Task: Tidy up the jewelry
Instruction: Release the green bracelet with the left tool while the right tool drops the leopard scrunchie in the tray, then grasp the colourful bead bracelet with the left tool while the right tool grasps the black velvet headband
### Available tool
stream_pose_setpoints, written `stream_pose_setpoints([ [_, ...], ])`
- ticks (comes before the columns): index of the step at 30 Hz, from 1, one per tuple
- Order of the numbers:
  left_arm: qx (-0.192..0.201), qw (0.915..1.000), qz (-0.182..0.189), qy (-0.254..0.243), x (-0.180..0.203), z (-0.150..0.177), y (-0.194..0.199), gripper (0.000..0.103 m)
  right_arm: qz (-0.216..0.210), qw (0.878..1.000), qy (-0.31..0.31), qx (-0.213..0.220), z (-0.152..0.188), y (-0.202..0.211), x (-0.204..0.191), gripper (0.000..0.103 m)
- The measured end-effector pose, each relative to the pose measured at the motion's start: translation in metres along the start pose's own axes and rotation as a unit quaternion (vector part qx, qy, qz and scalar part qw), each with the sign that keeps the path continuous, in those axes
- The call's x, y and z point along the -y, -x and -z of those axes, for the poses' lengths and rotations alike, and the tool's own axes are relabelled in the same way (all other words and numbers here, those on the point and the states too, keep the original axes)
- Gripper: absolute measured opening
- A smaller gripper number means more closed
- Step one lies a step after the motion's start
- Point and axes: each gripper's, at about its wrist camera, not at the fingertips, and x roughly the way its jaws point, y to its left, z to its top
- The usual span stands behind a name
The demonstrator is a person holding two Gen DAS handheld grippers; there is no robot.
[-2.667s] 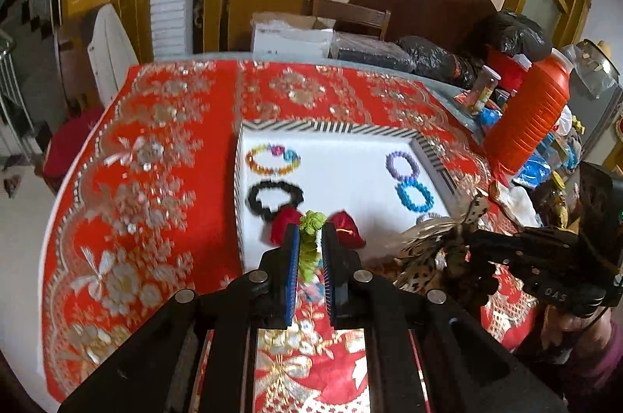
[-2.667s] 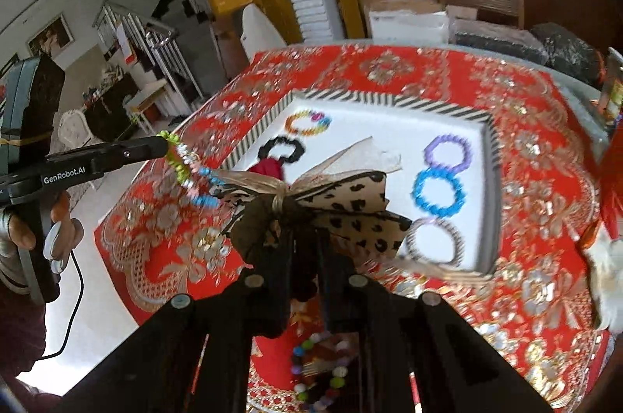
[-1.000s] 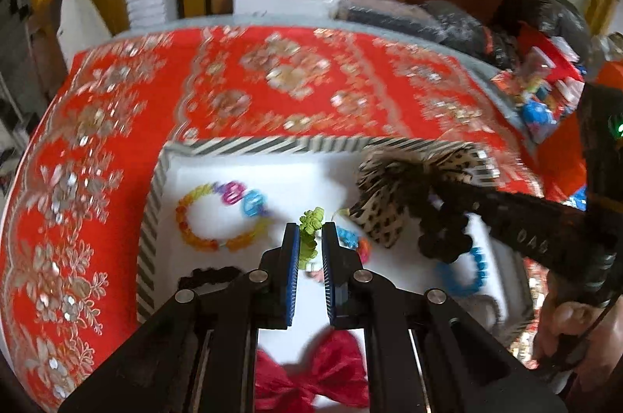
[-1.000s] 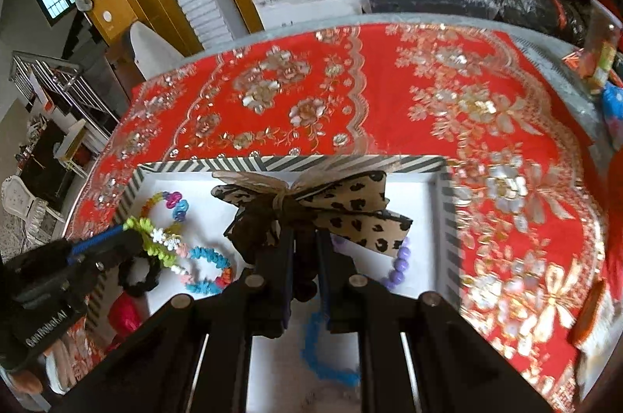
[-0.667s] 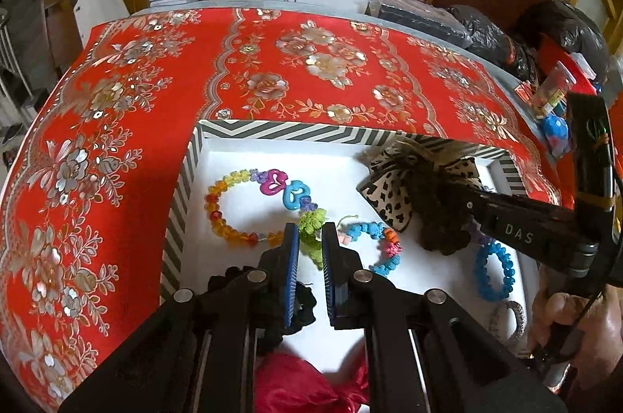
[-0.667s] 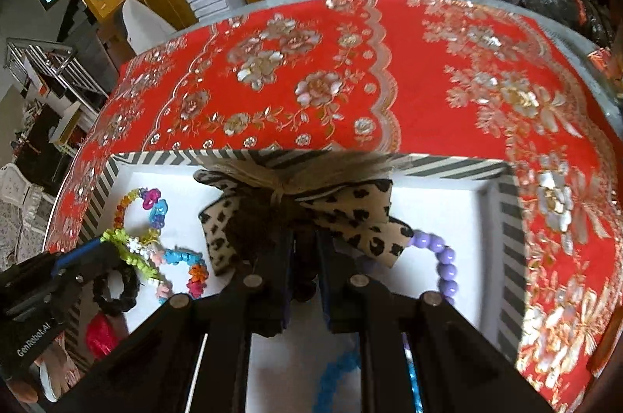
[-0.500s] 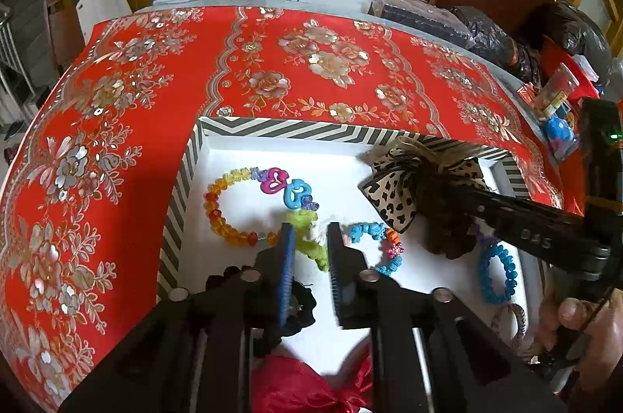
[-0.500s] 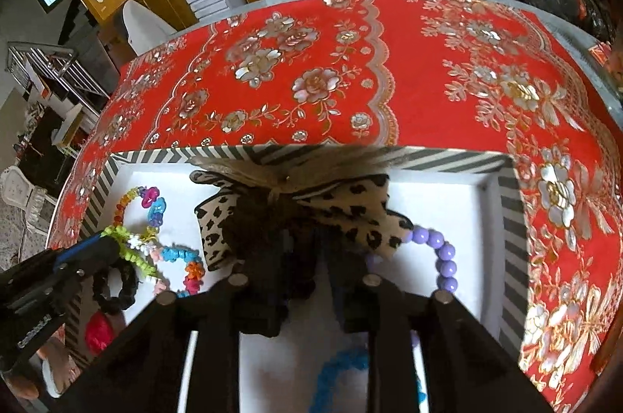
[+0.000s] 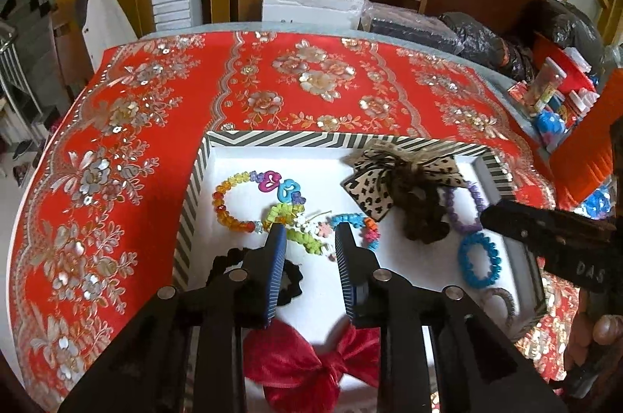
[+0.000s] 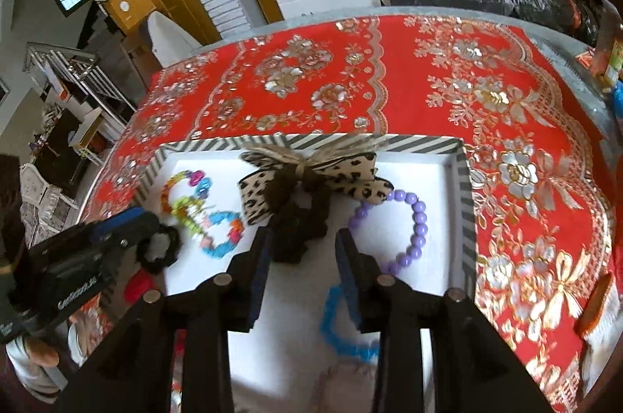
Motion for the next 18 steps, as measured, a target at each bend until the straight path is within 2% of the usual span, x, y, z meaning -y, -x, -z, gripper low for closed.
stream_pose_setpoints([
  [6,0.010,0.9999,0.014,0.000,0.000,0.012,0.032,0.016,-0.006,1.000,0.024,0.001,0.025,0.038,-0.010,0.042],
  [13,-0.006,0.9987,0.049,-0.015,0.010,0.046,0.061,0.016,-0.007,0.998,0.058,-0.010,0.069,0.073,-0.013,0.043],
  [18,-0.028,0.9965,0.072,-0.033,0.024,0.078,0.071,0.016,-0.001,0.998,0.052,-0.024,0.107,0.088,-0.004,0.044],
])
